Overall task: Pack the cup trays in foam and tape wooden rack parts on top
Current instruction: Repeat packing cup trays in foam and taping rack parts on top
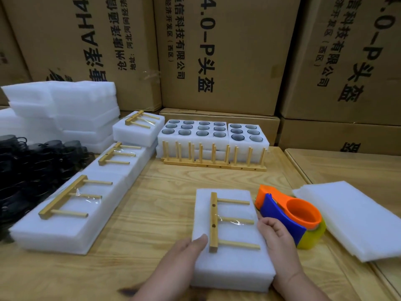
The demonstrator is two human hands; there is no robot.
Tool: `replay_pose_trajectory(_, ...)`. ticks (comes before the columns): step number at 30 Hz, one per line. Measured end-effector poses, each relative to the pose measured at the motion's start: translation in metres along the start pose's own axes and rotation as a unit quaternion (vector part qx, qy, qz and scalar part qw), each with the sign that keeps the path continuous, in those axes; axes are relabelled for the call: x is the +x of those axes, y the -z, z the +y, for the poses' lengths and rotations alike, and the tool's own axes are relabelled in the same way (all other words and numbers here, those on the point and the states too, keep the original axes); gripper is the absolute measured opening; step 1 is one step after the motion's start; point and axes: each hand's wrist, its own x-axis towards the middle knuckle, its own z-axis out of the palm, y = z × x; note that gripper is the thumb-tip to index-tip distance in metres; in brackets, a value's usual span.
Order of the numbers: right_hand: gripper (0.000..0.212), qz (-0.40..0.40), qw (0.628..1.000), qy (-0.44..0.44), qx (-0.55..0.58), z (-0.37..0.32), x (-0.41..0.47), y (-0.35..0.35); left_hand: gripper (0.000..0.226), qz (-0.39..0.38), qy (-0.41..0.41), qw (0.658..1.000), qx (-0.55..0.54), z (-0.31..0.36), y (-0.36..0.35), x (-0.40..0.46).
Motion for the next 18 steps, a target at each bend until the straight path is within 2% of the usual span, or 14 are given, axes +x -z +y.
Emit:
replay_pose_trajectory(2,0.01,0.009,1.0,-0.005,-0.001,-0.003,0.0,0.001,0.065,-0.01,-0.001,0.998,-0.054,0.001,0.002,0.002)
replay_pose_trajectory(3,0.01,0.014,1.0,-0.002,0.001,-0.003,0.001,0.002,0.071,-0.027,0.009,0.996,-0.085,0.004,0.002,0.0)
replay_pose_trajectory(6,0.013,0.019,0.998,0.033,-0.054,-0.004,0.003,0.005,0.066,-0.089,0.004,0.985,-0.146,0.014,-0.002,-0.013)
replay_pose_trajectory(7,0.015,0.012,0.996,0.043,-0.075,-0.003,0.003,0.004,0.077,-0.074,-0.016,0.982,-0.174,0.014,-0.005,-0.014)
replay_pose_trajectory(9,0.024,0.026,0.996,0.039,-0.075,-0.001,-0.001,-0.003,0.094,0.006,-0.049,0.963,-0.265,0.016,-0.015,-0.011)
replay_pose_trajectory(11,0.029,0.048,0.994,0.048,-0.08,0.005,-0.004,-0.008,0.076,0.066,-0.03,0.93,-0.361,0.02,-0.025,-0.01)
replay_pose_trajectory(12,0.03,0.046,0.992,0.059,-0.098,0.008,-0.007,-0.011,0.065,0.062,-0.018,0.917,-0.393,0.022,-0.029,-0.011)
replay_pose_trajectory(14,0.033,0.029,0.986,0.087,-0.14,0.012,-0.013,-0.014,0.061,0.028,0.003,0.902,-0.431,0.023,-0.032,-0.012)
replay_pose_trajectory(18,0.038,0.006,0.951,0.125,-0.282,0.011,-0.019,-0.017,0.046,0.038,0.035,0.902,-0.429,0.018,-0.026,-0.005)
